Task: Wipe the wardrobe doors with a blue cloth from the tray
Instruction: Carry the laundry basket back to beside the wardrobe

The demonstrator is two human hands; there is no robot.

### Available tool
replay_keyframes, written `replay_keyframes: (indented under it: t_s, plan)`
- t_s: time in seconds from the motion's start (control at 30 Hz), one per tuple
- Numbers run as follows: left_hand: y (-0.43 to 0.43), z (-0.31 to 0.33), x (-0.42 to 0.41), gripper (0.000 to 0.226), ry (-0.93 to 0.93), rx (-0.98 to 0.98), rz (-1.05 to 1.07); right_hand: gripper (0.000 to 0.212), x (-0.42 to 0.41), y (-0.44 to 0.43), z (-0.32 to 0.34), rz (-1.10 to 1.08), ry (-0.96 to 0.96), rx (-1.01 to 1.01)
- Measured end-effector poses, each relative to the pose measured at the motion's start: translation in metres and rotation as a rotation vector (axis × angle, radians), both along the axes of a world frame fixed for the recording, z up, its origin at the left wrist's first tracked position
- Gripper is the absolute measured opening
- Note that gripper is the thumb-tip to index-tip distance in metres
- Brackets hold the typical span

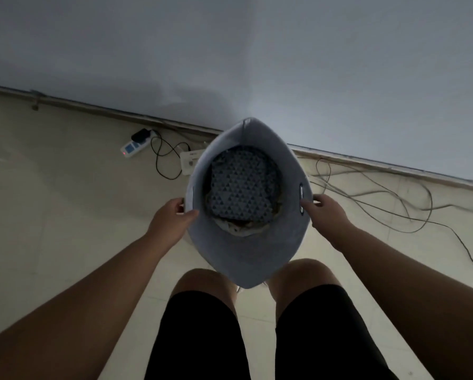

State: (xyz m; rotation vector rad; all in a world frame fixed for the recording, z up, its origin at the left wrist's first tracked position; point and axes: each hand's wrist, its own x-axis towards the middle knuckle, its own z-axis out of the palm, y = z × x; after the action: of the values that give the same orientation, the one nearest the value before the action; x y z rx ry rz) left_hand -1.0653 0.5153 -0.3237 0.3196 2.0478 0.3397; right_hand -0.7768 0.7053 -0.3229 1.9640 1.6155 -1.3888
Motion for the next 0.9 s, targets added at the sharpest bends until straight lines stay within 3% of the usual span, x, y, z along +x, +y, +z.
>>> replay_keyframes:
  t_s: [0.1, 0.23, 0.37, 0.47, 0.57, 0.7, 0.8, 0.9]
  plan:
    - [0.005, -0.026, 0.003, 0.016, -0.023, 0.006, -0.019, 0.022, -0.012, 0.005, -0.027, 0.083, -0.046, 0.017]
    - [0.005, -0.038, -0.001, 0.019, -0.038, -0.018, 0.029, 0.026, -0.017, 0.009, -0.040, 0.236, -0.103, 0.009]
    - [0.000, -0.018, -0.006, 0.014, 0.059, -0.031, 0.050, 0.027, -0.021, 0.015, -0.016, 0.218, -0.142, 0.051]
    - [-0.006, 0.025, -0.013, 0.016, 0.044, -0.016, 0.144, 0.027, -0.029, 0.019, 0.029, 0.257, -0.148, 0.077]
    - [-0.022, 0.087, -0.018, 0.031, -0.034, 0.019, 0.272, 0.026, -0.039, 0.020, 0.091, 0.274, -0.121, 0.058]
    - [-0.060, 0.180, -0.022, 0.015, -0.131, 0.056, 0.397, 0.013, -0.058, 0.014, 0.189, 0.091, -0.073, 0.062]
    - [-0.091, 0.236, -0.030, 0.041, -0.221, 0.130, 0.562, 0.012, -0.081, 0.013, 0.255, -0.031, 0.059, 0.057]
    - [-0.119, 0.274, -0.036, 0.030, -0.265, 0.238, 0.754, 0.010, -0.106, 0.016, 0.305, 0.029, 0.098, 0.100]
